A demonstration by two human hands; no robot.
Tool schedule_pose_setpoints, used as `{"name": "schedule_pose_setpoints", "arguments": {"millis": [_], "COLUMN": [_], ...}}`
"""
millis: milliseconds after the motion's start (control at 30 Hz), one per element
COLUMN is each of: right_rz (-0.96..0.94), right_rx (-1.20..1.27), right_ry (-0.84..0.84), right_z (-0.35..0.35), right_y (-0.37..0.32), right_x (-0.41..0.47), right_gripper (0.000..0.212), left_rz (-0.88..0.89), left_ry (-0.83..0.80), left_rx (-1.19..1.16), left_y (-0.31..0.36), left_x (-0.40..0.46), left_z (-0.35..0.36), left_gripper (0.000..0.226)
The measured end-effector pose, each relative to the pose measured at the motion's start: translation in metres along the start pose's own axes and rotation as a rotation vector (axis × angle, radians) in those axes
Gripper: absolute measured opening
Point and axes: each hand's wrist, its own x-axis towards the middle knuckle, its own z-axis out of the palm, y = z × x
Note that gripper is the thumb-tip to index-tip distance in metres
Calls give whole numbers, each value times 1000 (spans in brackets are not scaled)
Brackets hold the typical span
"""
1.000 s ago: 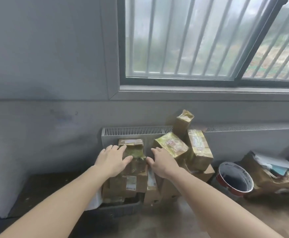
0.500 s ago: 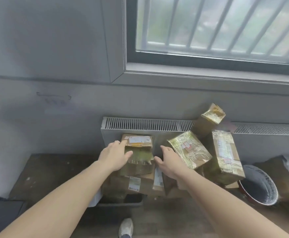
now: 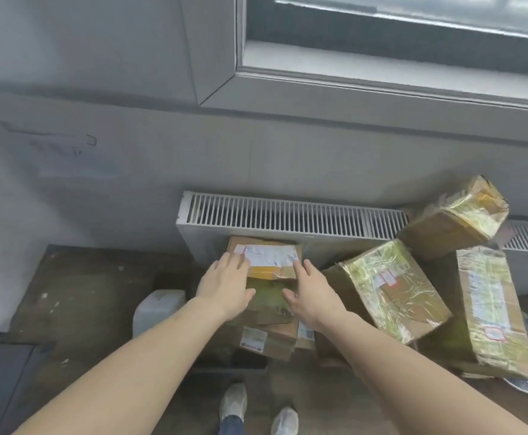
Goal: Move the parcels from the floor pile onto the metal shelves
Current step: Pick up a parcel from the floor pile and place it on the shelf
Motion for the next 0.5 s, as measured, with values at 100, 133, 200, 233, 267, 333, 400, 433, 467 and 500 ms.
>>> {"name": "schedule_pose_setpoints", "arguments": {"millis": [100,133,200,233,267,333,400,433,467,500], "right_rz": [-49,-74,-112,-120,-123,-128,-142,-148,-153,-155], "right_rx": [-56,-86,-148,-170,-186,-212,-240,-254,-263,-268], "right_ry": [10,14,19,20,19,14,12,10,9,8], "right_z": [16,20,28,31,34,38,41,42,43,45], "right_y": [1,2,4,5,4,4,2,1,1,1], "right_x": [19,24,35,40,45,54,62,66,68,70], "right_gripper": [71,69,70,72,74,77,80,82,83,83], "left_rz": [-80,-109,-146,-152,-150,-135,-125,-105,-71,-27], "left_ry": [-21,-30,-53,-64,-70,-62,-34,-15,5,23], "left_rx": [19,16,12,14,20,45,84,116,147,174], "left_y": [-1,-3,-5,-6,-6,-6,-6,-5,-5,-5], "left_x": [17,22,30,33,34,37,39,40,41,43], "left_z": [22,27,36,39,42,45,47,47,47,48], "left_gripper": [77,79,81,80,79,77,77,76,76,75]}}
